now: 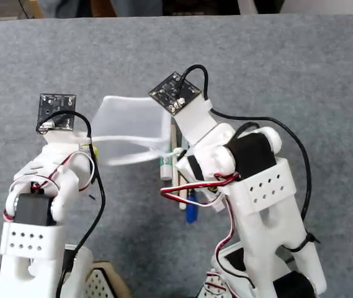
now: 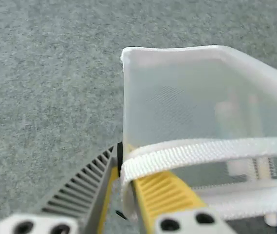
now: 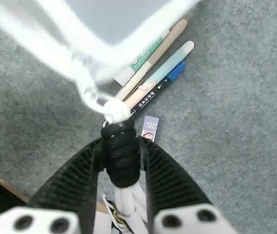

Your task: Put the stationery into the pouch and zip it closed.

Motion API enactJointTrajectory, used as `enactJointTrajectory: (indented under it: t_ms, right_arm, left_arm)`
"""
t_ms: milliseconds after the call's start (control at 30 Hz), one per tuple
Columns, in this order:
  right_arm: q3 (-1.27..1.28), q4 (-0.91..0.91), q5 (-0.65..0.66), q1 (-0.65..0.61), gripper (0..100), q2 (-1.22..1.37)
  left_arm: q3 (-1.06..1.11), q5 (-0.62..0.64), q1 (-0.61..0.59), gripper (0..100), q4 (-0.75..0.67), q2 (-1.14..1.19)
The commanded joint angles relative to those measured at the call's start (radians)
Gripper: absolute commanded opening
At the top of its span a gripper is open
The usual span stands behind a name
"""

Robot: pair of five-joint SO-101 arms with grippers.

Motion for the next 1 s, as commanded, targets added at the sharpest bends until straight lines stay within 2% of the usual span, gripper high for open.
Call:
enactJointTrajectory:
  t_ms: [0, 100, 267, 367, 533, 633, 800, 967]
  right_arm:
    - [-0.079, -0.003, 0.058, 0.006, 1.5, -0.033]
    - [-0.128, 0.002, 0.115, 0.006, 3.2, -0.033]
    - [-0.162, 0.006, 0.121, 0.006, 20.1, -0.047]
    - [-0.163, 0.003, 0.126, -0.02, 25.7, -0.081]
    - [-0.163, -0.014, 0.127, -0.153, 29.0, -0.154]
    - [-0.166, -0.052, 0.123, -0.201, 29.3, -0.211]
    - [-0.166, -0.103, 0.12, -0.199, 29.3, -0.294]
    - [-0.166, -0.106, 0.118, -0.153, 29.3, -0.314]
  left_arm:
    - [-0.114, 0.068, 0.031, 3, 0.066, -0.012]
    - [-0.15, 0.081, 0.035, 3, 0.092, -0.012]
    - [-0.217, 0.081, 0.036, 3, 0.189, -0.009]
    - [-0.268, 0.081, 0.036, 3, 0.267, -0.003]
    - [-0.311, 0.084, 0.036, 3, 0.321, -0.003]
    - [-0.312, 0.13, 0.036, 3, 0.336, -0.005]
    - [-0.383, 0.161, 0.036, 3, 0.425, -0.003]
    - [-0.611, 0.207, 0.036, 3, 0.589, 0.0]
